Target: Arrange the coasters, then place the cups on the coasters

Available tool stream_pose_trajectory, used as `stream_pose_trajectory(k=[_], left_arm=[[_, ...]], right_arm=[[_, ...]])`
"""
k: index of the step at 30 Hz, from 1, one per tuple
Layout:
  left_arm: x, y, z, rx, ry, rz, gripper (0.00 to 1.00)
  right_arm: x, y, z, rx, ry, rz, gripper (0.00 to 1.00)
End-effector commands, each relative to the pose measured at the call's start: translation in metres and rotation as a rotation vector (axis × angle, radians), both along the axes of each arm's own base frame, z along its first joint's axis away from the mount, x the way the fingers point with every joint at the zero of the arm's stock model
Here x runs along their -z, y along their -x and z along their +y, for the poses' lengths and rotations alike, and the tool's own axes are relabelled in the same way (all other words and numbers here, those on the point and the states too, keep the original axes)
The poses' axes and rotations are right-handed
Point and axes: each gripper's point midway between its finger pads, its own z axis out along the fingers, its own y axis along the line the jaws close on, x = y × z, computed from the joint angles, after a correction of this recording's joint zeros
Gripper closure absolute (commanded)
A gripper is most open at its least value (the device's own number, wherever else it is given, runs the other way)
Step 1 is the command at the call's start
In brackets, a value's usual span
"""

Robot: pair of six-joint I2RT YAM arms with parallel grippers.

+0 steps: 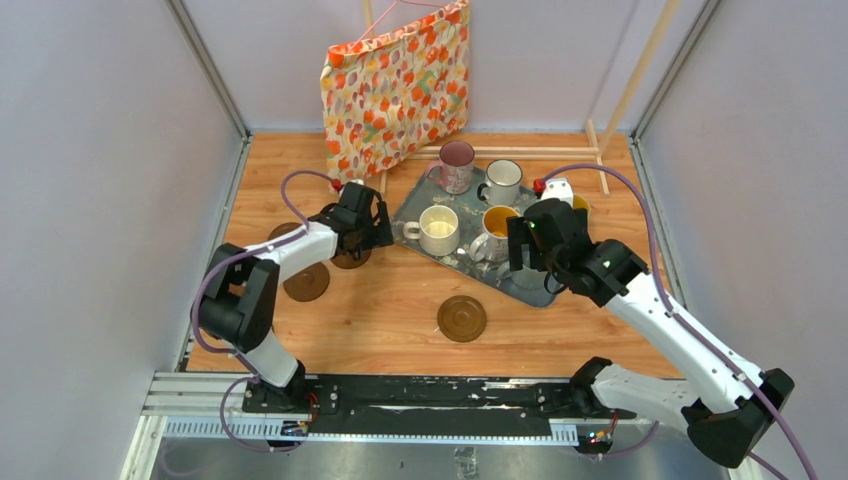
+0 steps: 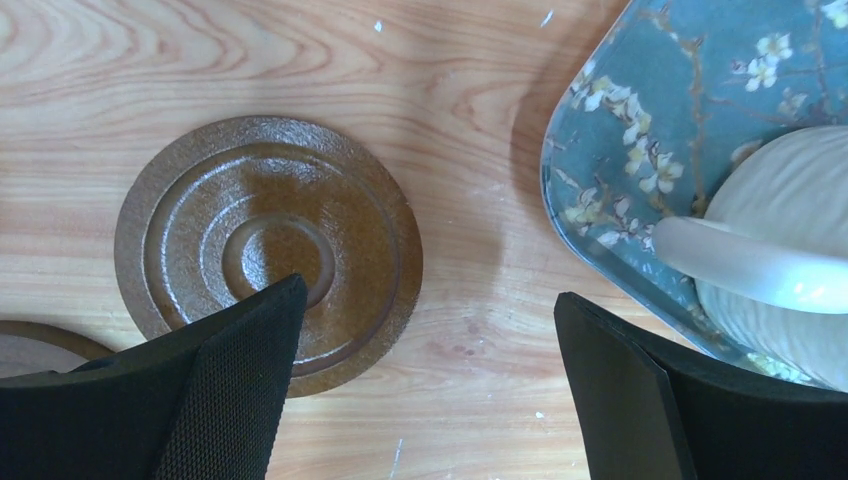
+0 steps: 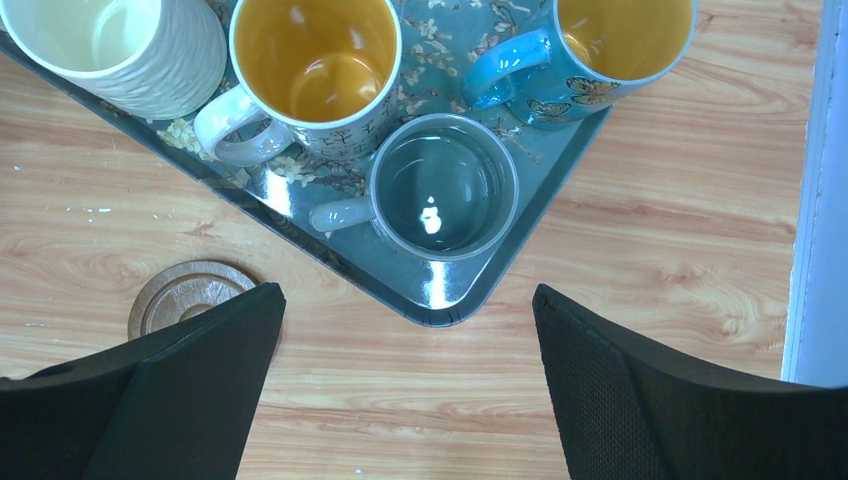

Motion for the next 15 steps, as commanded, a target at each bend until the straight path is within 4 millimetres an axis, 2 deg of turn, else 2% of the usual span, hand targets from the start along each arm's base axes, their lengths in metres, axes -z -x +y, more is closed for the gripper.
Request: stream_pose_trajectory(k=[1,4,10,15], left_arm=[[0.010,0.001,0.003,-0.012,-0.012,0.014,0.00],[0.021,0.009,0.005,-0.009,-0.017,0.042,0.00],[0.031,0.026,0.006,0.014,0.002,0.066,0.00],[0.035,0.046,-0.005,0.064,0.016,0.081,0.00]], right_arm=[[-0.003,0.003,0.000,-0.009,-0.006,-0.010,0.00],[0.000,0.003,0.000,-0.010,-0.001,0.000,0.00],[0.014,0.010,0.009,-0.047,-0.020,0.050,0.01],[0.026,0.015,0.007,-0.038,-0.014,0.071,0.01]])
